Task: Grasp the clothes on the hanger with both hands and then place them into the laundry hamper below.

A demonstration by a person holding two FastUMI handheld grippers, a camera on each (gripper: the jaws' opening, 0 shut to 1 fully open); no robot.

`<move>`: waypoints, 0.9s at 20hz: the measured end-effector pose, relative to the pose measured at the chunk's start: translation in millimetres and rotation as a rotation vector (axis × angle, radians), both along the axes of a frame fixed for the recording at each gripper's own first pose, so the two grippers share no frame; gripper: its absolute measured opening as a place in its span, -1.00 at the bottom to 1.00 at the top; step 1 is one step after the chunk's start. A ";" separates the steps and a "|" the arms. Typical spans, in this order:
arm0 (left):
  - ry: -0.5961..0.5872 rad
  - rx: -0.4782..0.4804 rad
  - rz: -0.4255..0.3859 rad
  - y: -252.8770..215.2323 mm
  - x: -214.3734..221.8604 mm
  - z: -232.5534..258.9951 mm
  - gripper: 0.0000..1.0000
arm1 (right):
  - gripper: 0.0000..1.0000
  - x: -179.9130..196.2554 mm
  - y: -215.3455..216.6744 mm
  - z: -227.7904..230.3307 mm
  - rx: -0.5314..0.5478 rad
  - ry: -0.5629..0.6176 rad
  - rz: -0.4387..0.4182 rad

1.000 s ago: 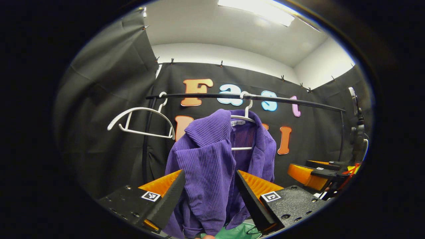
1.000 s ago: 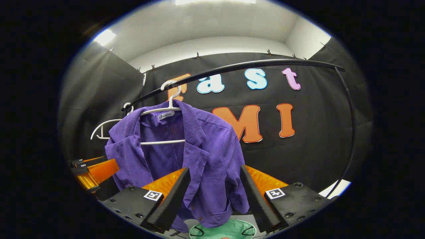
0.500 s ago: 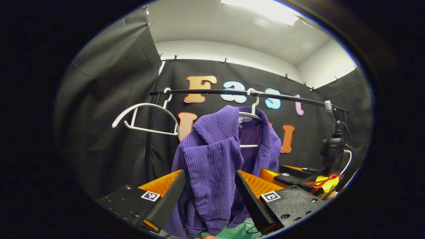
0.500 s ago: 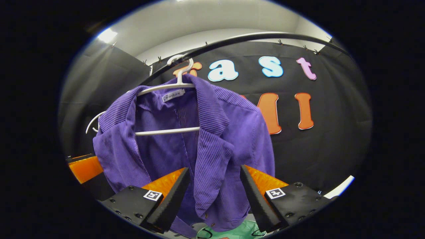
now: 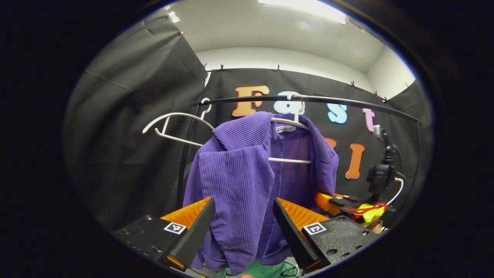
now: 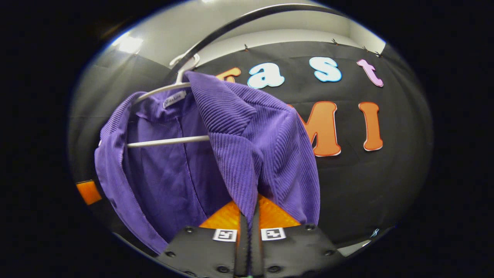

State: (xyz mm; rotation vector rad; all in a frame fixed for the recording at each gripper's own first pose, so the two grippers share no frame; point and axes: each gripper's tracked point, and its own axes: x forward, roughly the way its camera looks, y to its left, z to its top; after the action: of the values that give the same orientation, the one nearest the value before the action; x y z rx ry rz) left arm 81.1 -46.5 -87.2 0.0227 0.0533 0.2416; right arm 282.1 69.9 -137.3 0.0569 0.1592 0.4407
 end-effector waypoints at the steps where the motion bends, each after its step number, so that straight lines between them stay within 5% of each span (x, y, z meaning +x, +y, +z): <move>1: 0.002 0.003 0.019 -1.8 5.4 -5.8 0.90 | -0.72 -2.2 -11.0 9.8 -0.002 -0.019 0.011; 3: 0.009 0.006 0.037 -9.7 19.4 -18.3 0.90 | -0.91 -11.3 -26.9 29.5 0.021 -0.043 0.042; 6: 0.018 0.017 0.137 -1.8 42.4 -32.3 0.90 | -0.74 -20.5 -46.5 56.3 0.051 -0.077 0.070; 9: 0.001 0.060 0.240 7.0 61.6 -40.8 0.82 | -0.82 -28.8 -61.5 71.9 0.036 -0.110 0.086; 14: -0.007 0.222 0.281 31.3 87.7 -57.7 0.83 | -0.82 -34.6 -64.6 85.8 0.041 -0.157 0.088; 18: 0.035 0.238 0.263 54.8 74.2 -51.5 -0.28 | -0.82 -32.1 -68.5 88.7 0.038 -0.167 0.062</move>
State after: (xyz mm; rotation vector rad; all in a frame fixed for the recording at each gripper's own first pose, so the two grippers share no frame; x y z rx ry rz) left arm 155.3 8.3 -138.7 0.2583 0.0619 0.5100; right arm 250.1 1.4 -48.6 0.0526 -0.0121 0.5086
